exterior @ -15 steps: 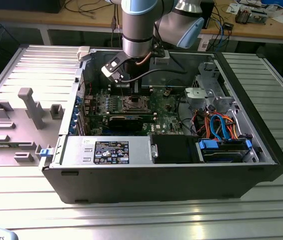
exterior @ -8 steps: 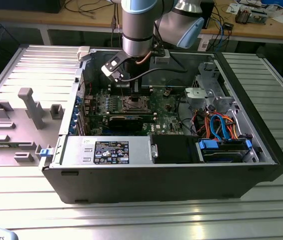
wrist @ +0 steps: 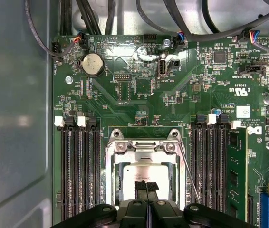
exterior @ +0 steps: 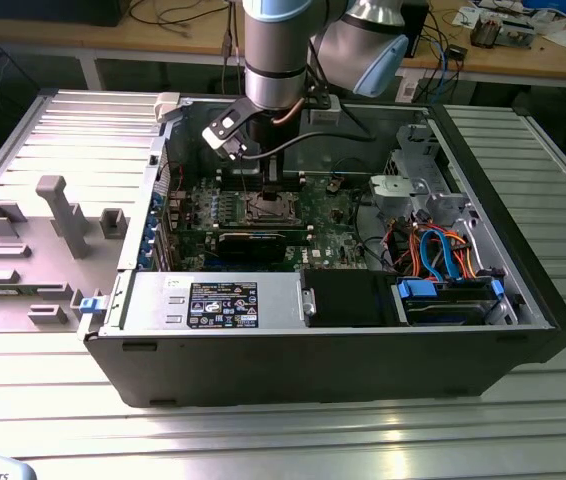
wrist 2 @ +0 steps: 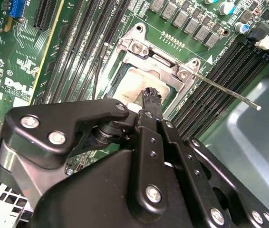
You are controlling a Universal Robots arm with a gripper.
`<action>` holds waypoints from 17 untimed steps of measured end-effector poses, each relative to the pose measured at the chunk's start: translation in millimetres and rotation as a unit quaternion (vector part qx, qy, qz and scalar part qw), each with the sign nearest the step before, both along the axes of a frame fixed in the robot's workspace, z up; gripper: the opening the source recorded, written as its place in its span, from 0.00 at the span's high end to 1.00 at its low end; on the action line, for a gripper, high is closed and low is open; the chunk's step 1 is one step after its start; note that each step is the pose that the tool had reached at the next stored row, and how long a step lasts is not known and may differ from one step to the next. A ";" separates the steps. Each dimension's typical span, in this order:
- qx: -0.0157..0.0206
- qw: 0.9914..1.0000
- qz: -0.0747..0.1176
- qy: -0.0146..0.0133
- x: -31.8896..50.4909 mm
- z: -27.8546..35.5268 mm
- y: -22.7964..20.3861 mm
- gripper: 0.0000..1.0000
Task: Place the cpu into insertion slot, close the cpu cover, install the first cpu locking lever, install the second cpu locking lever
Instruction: 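Install the first cpu locking lever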
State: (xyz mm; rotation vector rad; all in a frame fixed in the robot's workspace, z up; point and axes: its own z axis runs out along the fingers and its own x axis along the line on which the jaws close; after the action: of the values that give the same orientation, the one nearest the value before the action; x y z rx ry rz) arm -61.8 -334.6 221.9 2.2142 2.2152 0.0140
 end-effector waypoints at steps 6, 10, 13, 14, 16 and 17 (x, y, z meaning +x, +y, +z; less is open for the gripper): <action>0.000 1.000 0.000 0.000 0.0 1.5 0.0 0.89; 0.000 1.000 0.000 0.000 0.0 2.5 0.0 0.89; 0.000 1.000 0.000 0.000 0.0 3.0 0.0 0.89; 0.000 1.000 0.000 0.000 0.0 3.1 0.0 0.89; 0.000 1.000 0.000 0.000 0.0 3.7 0.0 0.89; 0.000 1.000 0.000 0.000 0.0 4.2 0.0 0.89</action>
State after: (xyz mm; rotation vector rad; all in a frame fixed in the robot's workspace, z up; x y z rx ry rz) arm -61.8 -334.6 226.2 2.2141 2.2151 0.0138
